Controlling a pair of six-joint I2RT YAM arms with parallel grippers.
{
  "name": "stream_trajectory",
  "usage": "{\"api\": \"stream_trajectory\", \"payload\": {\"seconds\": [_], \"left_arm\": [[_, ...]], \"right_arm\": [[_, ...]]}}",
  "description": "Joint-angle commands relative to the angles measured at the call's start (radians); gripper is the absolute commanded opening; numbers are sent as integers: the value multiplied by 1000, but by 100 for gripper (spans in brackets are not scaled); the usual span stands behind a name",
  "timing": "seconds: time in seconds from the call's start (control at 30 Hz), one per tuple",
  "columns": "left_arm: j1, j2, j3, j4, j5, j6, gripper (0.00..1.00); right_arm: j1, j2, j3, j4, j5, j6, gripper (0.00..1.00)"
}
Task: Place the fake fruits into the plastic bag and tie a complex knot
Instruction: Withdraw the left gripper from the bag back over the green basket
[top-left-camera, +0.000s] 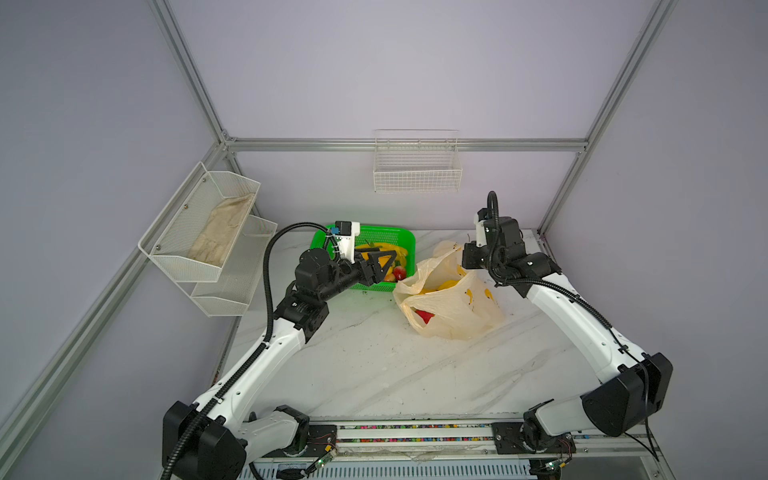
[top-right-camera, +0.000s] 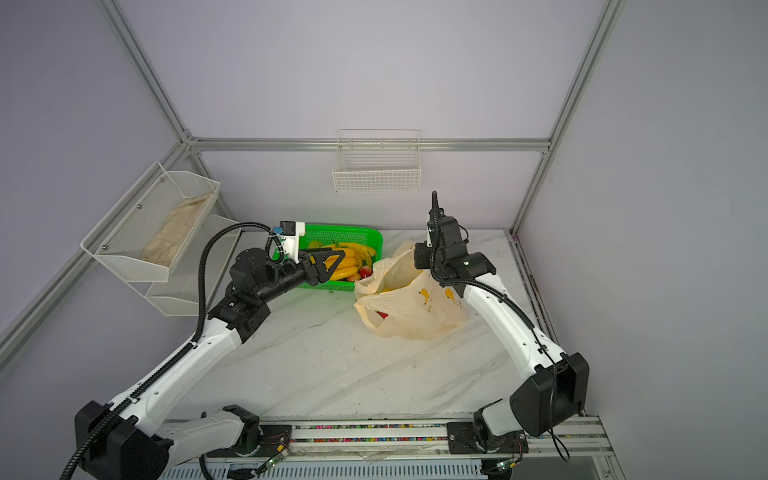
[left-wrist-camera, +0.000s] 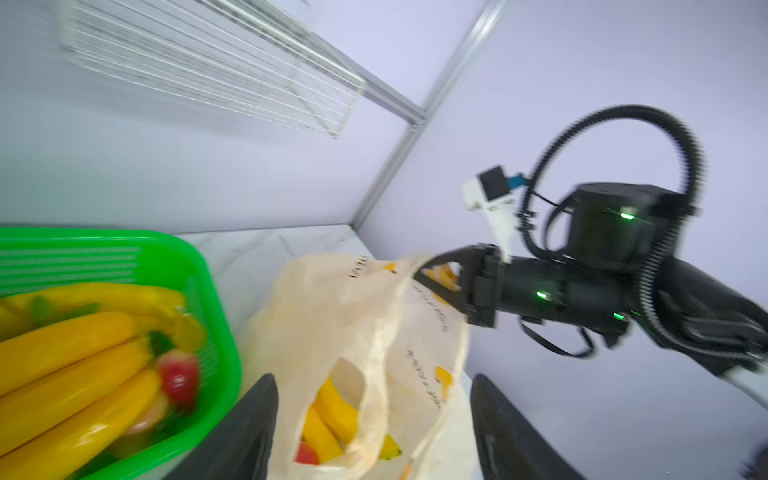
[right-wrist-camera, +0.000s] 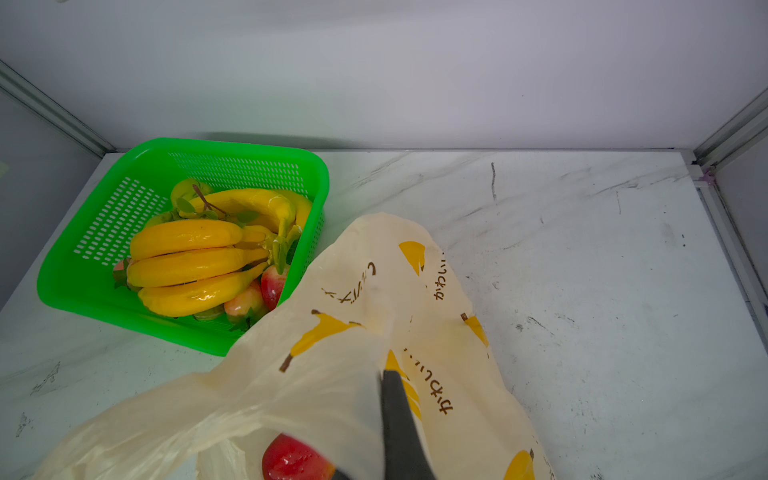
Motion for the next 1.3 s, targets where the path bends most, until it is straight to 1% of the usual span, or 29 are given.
{"api": "stream_trajectory", "payload": {"seconds": [0.0,0.07,0.17,0.23,0.3,0.37,0.47,0.53,0.57,0.7,0.93,1.17,1.27], "left_arm": [[0,88,87,-234,-341,146,75],[0,172,145,-294,-461,259,78],[3,281,207,-311,-577,435,85],[4,335,242,-321,-580,526,86],[1,372,251,-318,-521,621,88],[-9,410,260,-326,-500,702,90],[-17,446,281,-330,-507,794,93],[-17,468,303,-329,-524,818,94],[-16,480,317,-328,-544,810,94],[-22,523,362,-326,-513,832,96],[-54,620,479,-402,-527,915,100],[-99,721,559,-429,-700,1012,100],[-105,756,593,-445,-739,1042,99]], "right_arm": [[-1,-17,-1,-21,15,-9,0],[-1,-23,5,-24,0,-6,0],[-1,-20,17,-32,-10,-8,0],[0,-13,23,-41,-6,-17,0],[-1,-12,28,-45,2,-23,0],[-1,-10,25,-44,1,-24,0],[-1,-4,24,-40,-6,-24,0],[-1,0,23,-37,-13,-23,0],[0,1,24,-37,-16,-23,0],[0,7,29,-36,-21,-23,0],[-1,4,33,-38,-16,-23,0],[-1,0,29,-37,-19,-25,0],[-1,-5,23,-36,-21,-25,0]]}}
